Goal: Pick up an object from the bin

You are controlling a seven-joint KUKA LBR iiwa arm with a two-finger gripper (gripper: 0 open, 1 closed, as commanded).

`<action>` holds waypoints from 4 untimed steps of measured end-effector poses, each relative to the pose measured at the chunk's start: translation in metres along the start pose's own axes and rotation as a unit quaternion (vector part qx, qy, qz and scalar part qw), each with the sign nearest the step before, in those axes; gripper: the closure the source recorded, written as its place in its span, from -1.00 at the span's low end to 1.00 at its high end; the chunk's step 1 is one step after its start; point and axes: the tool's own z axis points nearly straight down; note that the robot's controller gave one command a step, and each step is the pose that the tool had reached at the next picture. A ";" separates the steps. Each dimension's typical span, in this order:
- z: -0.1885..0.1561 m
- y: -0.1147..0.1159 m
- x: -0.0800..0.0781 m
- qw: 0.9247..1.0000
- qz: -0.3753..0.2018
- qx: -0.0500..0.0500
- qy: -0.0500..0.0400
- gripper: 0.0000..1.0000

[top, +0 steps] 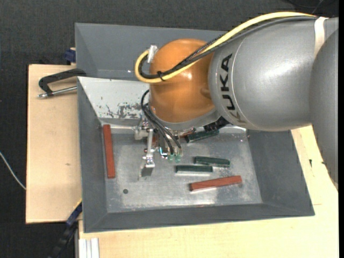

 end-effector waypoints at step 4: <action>0.069 -0.069 -0.077 1.000 -0.021 -0.001 -0.005 -1.00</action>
Offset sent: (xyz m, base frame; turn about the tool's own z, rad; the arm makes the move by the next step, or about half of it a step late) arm 0.0699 -0.0636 -0.1339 -0.2272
